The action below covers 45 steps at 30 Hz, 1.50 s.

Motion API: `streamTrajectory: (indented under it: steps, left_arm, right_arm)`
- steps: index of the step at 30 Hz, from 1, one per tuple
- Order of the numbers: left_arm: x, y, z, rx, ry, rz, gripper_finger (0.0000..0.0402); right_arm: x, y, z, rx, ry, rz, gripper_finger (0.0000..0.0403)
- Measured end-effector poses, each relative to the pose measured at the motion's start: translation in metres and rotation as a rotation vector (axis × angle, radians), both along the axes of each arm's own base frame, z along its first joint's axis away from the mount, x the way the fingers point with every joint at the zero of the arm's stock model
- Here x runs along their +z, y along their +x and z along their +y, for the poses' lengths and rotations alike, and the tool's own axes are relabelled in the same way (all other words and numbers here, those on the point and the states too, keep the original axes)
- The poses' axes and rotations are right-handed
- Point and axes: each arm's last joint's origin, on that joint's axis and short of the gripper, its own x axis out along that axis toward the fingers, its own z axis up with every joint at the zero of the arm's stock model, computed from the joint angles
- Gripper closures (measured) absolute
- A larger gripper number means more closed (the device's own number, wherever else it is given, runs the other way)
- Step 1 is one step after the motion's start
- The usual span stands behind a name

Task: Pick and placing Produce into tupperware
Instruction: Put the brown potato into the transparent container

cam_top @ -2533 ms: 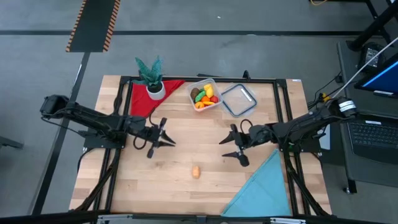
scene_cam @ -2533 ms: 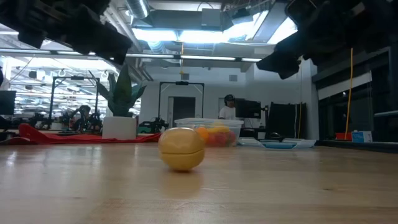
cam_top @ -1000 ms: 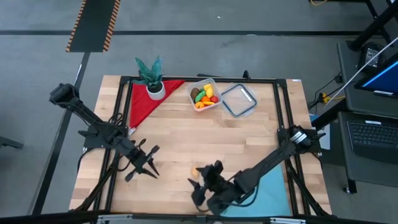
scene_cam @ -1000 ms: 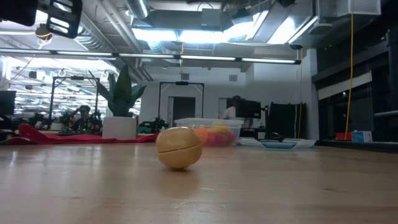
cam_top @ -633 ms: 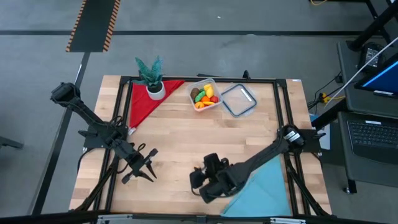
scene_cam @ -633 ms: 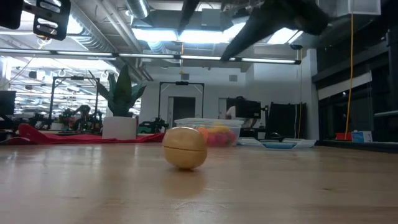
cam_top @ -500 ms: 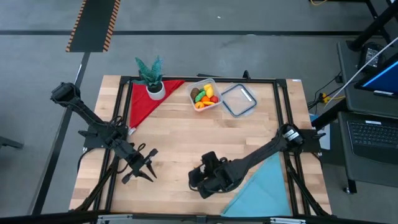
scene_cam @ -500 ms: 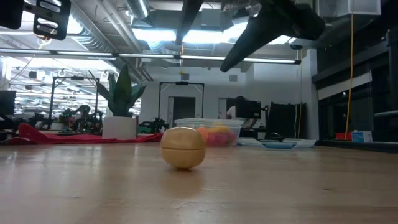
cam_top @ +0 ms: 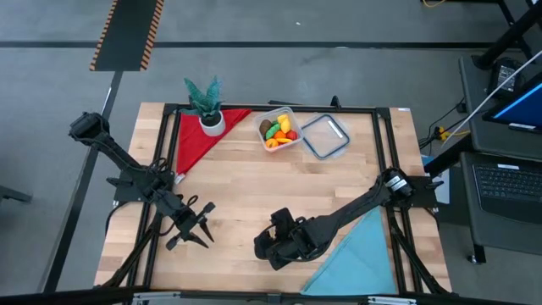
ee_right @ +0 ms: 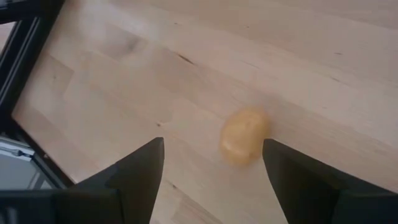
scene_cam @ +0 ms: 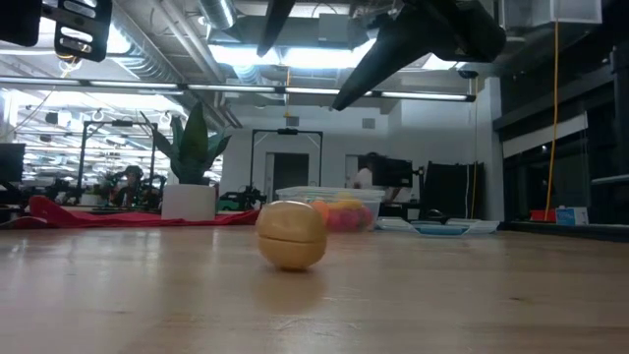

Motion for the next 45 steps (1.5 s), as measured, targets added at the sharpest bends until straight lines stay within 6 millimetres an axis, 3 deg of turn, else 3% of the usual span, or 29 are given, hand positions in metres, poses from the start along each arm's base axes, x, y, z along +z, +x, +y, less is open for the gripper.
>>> streamTrajectory:
  steps: [45]
  left_arm:
    - [-0.0040, -0.0011, 0.0010, 0.003, 0.027, 0.035, 0.0388]
  right_arm:
    - [0.0000, 0.0030, -0.0073, 0.039, -0.029, 0.024, 0.0129]
